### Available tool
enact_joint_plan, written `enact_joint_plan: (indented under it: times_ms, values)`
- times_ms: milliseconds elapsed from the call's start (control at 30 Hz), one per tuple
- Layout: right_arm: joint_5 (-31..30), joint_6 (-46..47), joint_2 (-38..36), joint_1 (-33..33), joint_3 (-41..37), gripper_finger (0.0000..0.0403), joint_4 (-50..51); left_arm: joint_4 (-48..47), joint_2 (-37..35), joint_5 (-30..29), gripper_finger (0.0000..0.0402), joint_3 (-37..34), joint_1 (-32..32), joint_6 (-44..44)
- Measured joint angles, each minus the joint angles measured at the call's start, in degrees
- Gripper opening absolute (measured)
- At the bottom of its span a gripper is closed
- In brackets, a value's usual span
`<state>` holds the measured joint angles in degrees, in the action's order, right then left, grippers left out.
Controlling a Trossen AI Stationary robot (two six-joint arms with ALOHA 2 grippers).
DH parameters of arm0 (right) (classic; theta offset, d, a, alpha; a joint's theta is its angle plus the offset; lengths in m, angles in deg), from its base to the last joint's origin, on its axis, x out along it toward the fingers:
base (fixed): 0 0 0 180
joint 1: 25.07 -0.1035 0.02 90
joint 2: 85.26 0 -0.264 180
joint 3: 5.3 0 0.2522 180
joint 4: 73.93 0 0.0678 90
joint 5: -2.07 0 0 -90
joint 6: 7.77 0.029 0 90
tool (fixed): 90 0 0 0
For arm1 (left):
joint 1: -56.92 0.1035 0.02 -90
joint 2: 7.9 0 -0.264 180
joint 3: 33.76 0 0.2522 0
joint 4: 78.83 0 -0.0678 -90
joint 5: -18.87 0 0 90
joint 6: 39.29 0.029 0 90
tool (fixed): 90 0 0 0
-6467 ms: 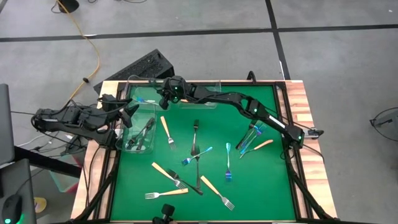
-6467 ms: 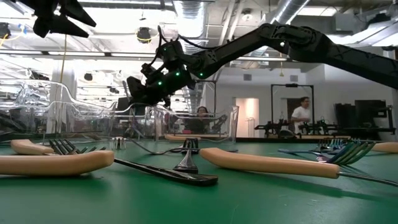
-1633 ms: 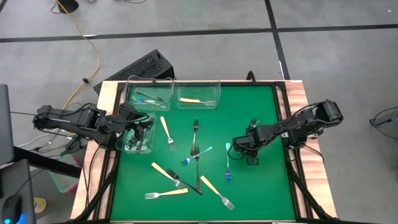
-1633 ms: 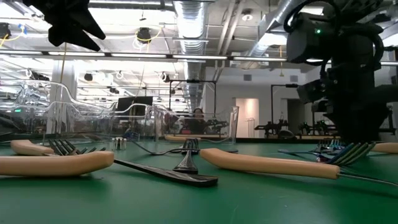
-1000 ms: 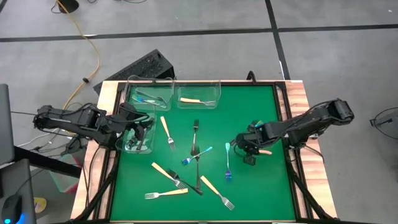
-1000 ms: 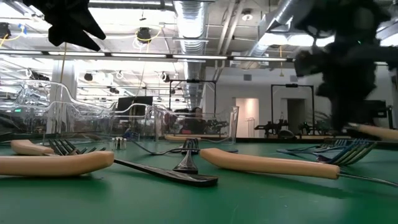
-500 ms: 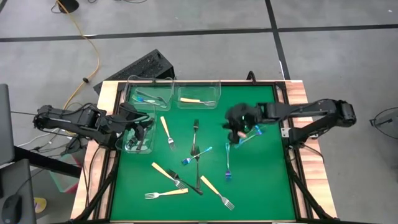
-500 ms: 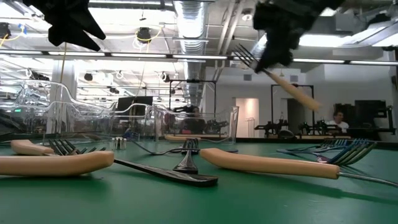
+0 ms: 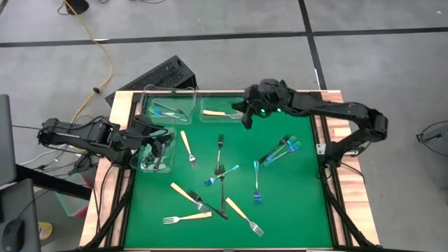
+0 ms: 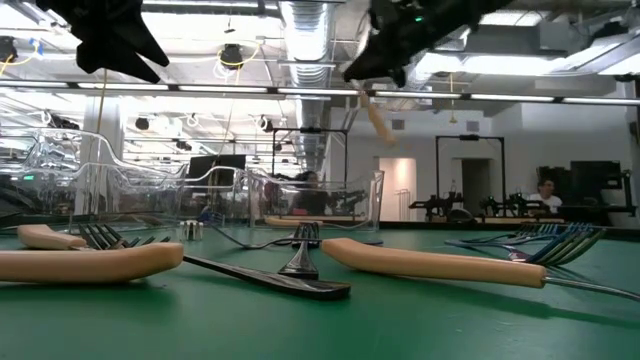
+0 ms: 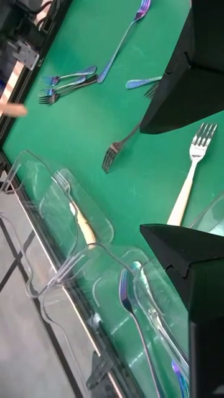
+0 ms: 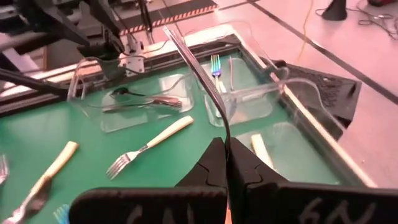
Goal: Sort silverware by color (type)
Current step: Put the yellow fork into the top right transparent bin
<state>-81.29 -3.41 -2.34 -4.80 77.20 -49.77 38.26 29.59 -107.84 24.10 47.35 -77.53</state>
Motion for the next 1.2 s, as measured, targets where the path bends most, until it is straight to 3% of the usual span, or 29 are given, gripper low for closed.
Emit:
enact_joint_plan:
  times_ms: [400,700,933,1200]
  values:
    - [2.55,-10.32,23.43,5.96,26.63,0.0006,13.89,-0.5,0.0,-0.13,0.0234,0.0,0.0,0.27]
    - [2.55,-14.71,38.31,8.56,41.63,0.0006,25.12,-0.85,0.0,-0.16,0.0234,0.0,0.0,-0.02]
    - [5.45,-17.38,45.79,9.47,48.15,0.0006,32.78,-0.98,0.0,-0.17,0.0234,0.0,0.0,-0.48]
    - [9.98,-18.46,49.48,11.11,50.21,0.0006,35.67,-1.52,0.0,-0.15,0.0234,0.0,0.0,-0.58]
